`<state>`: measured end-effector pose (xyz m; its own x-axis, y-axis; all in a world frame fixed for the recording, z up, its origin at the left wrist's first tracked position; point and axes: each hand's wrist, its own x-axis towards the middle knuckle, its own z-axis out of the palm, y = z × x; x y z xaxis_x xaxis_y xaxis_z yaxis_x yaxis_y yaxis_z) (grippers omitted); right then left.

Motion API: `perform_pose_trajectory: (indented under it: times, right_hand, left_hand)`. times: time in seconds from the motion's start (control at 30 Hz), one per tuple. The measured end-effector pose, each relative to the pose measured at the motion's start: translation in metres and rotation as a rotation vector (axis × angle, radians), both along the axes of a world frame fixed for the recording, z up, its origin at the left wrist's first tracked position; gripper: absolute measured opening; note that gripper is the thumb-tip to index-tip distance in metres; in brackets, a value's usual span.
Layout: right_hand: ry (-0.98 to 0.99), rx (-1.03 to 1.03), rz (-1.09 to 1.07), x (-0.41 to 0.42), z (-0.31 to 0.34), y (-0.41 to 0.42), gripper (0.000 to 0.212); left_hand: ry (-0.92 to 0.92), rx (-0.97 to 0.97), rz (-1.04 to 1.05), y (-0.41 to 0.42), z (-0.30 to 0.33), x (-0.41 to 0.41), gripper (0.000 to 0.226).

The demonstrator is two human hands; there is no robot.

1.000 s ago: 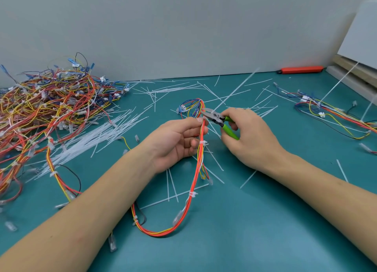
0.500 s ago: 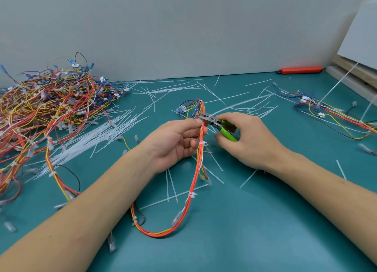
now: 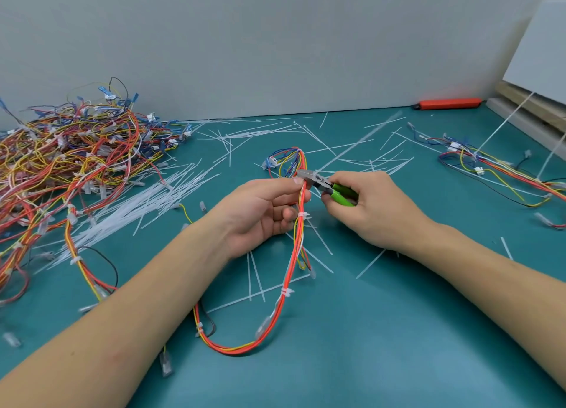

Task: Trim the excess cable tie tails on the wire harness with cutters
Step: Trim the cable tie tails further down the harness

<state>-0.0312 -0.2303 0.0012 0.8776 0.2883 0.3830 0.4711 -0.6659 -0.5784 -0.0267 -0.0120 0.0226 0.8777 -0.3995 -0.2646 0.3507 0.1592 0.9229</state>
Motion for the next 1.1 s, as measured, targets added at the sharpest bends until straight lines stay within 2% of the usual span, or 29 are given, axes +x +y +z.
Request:
perform_pose_trajectory:
  times: [0.1,0.23,0.47,0.57,0.77,1.1]
  right_hand:
    - [-0.036,0.036,0.005,-0.001,-0.001,0.001,0.003]
    - [-0.068,-0.018,-0.007,0.000,0.004,0.002,0.033]
    - [0.103,-0.140,-0.069,0.002,0.008,-0.003,0.073]
    - [0.167,-0.223,-0.067,0.000,0.012,-0.010,0.081]
    - [0.124,-0.362,-0.128,-0.006,0.011,-0.010,0.055]
    - [-0.075,-0.159,-0.190,-0.003,-0.005,0.005,0.021]
  left_hand:
    - [0.001,-0.001,0.008,-0.001,0.000,0.000,0.016]
    - [-0.003,0.014,0.024,-0.001,0.001,-0.001,0.012]
    - [-0.006,0.021,0.027,-0.002,0.002,-0.002,0.013]
    - [-0.004,0.022,0.033,-0.002,0.003,-0.003,0.015]
    - [-0.012,0.031,0.041,-0.004,0.003,-0.004,0.015]
    - [0.027,-0.049,0.061,-0.002,0.002,-0.001,0.010]
